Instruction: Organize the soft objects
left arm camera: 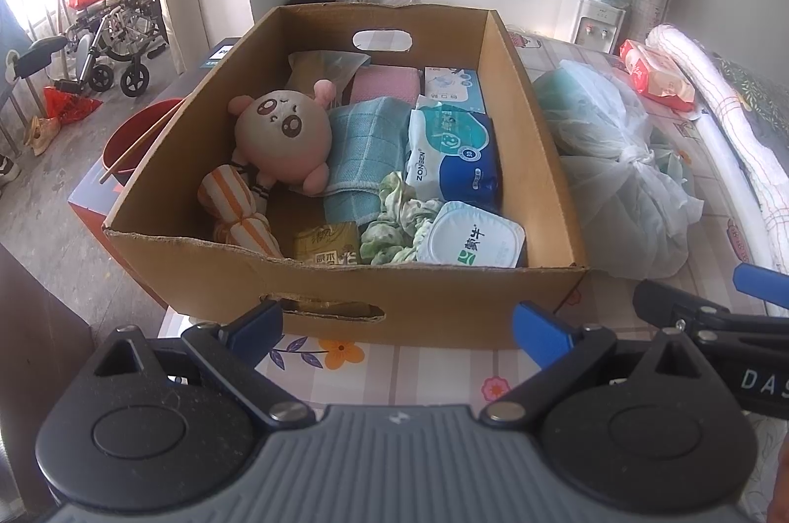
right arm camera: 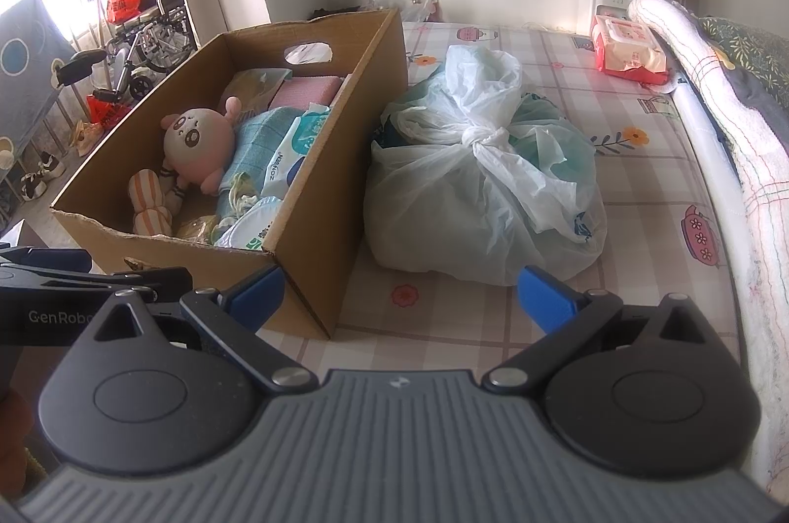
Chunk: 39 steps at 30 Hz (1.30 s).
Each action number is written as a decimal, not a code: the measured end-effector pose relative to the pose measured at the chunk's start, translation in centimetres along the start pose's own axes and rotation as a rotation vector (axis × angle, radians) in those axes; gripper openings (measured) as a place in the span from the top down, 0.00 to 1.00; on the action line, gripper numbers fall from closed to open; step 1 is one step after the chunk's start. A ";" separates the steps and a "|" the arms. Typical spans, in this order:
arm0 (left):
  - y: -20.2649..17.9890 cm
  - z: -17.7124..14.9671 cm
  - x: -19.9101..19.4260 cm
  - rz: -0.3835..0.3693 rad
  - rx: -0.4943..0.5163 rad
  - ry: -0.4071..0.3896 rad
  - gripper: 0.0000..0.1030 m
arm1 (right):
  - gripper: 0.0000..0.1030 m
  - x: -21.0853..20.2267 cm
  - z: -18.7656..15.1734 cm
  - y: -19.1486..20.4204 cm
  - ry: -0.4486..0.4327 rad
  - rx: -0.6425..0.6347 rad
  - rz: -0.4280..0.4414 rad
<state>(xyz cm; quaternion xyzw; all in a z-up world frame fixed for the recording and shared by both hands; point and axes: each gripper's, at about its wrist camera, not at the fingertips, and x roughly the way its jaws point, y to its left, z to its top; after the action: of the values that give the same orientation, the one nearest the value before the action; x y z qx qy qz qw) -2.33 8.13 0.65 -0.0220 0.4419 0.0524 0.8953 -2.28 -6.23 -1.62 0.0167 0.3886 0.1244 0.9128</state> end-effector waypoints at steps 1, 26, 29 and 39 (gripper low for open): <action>0.0 0.0 0.0 0.001 0.000 0.000 0.02 | 0.01 0.0 0.0 0.0 0.000 0.000 0.000; 0.0 -0.2 -0.1 0.004 -0.009 0.009 0.02 | 0.01 0.1 0.0 0.0 0.002 0.001 0.001; 0.0 -0.2 0.0 0.005 -0.009 0.009 0.03 | 0.01 0.1 0.0 0.0 0.002 0.001 0.002; 0.0 -0.2 0.0 0.005 -0.008 0.010 0.02 | 0.01 0.1 0.0 0.0 0.003 0.002 0.002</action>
<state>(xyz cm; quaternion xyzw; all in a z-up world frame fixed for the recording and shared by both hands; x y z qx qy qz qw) -2.52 8.14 0.56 -0.0246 0.4461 0.0562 0.8929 -2.23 -6.18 -1.68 0.0178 0.3901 0.1251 0.9120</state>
